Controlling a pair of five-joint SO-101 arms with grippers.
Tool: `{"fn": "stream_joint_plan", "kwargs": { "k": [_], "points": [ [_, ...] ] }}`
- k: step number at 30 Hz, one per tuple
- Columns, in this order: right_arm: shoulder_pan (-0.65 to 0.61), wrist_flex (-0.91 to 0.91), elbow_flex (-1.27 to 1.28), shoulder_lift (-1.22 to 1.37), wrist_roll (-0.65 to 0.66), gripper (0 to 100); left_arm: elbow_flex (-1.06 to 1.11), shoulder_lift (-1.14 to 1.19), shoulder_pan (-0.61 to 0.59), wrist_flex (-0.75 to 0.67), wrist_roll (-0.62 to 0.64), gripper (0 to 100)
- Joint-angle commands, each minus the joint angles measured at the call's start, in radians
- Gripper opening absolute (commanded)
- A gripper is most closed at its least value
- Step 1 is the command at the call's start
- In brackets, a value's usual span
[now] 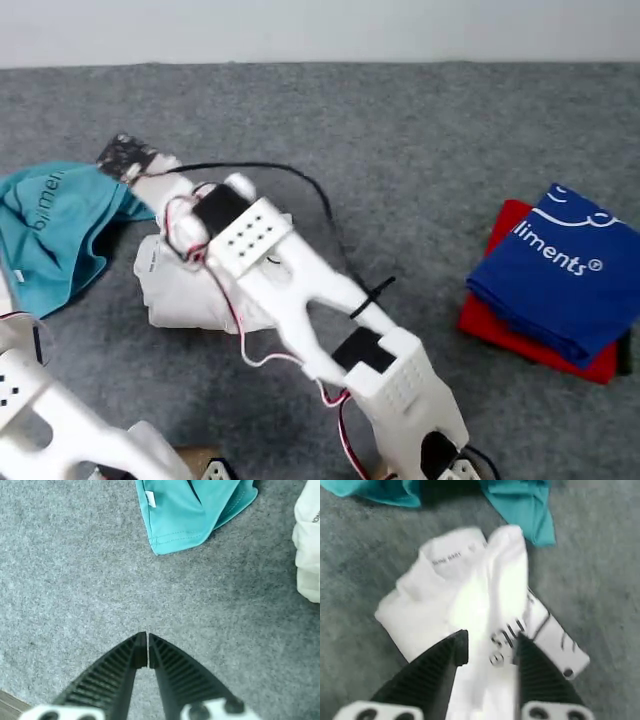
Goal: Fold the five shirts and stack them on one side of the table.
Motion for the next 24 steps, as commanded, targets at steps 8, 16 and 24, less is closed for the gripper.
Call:
{"fn": "stream_joint_plan", "kwargs": {
  "k": [8, 16, 24],
  "points": [
    [0.142, 0.288, -0.060, 0.059, 0.103, 1.0, -0.008, -0.032, 0.005, 0.006, 0.000, 2],
    [-0.097, 0.099, -0.077, 0.228, 0.103, 1.0, -0.013, -0.032, 0.003, 0.006, 0.061, 2],
    [-0.205, 0.087, -0.362, 0.249, 0.098, 1.3, -0.010, -0.032, 0.003, 0.006, 0.071, 2]
  ]
}}
